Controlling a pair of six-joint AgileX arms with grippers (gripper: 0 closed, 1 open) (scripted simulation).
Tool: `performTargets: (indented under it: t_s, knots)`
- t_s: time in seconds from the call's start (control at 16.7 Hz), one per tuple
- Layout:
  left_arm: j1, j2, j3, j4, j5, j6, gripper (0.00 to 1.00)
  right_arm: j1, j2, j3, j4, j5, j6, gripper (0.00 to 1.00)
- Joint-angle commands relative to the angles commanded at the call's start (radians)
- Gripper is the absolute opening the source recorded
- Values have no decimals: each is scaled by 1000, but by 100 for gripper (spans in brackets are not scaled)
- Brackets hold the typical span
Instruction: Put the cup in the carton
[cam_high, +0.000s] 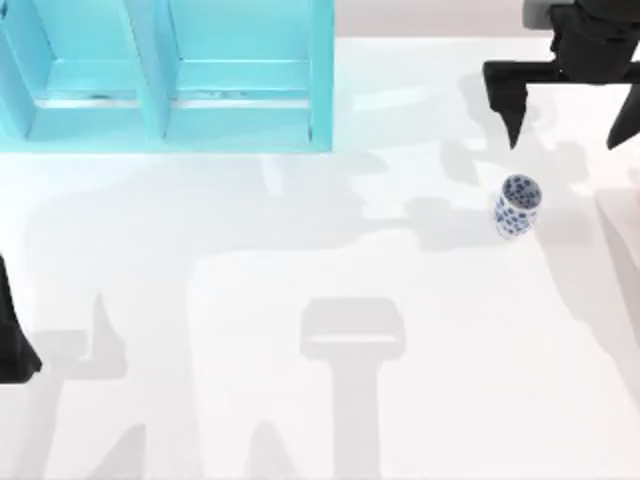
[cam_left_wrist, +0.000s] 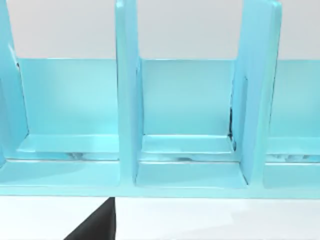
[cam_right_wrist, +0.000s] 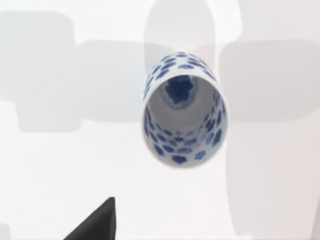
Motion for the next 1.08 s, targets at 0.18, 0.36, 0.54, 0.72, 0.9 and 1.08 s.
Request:
performTargets:
  t_s: [0.18,0.36,0.54,0.72,0.9,1.08]
  knots:
    - [0,0,0,0,0,0,100,2,1,-35,35,-1,-1,100]
    - [0,0,0,0,0,0,100,2,-1,-130,129,-1,0,100]
    - [0,0,0,0,0,0,100,4,0,-249,249,-1,1,100]
    - [0,0,0,0,0,0,100,5,4,-352,355,-1,3,100]
    - [0,0,0,0,0,0,100,5,4,-389,393,-1,3,100]
    - [0,0,0,0,0,0,100,5,4,-389,393,-1,3,100]
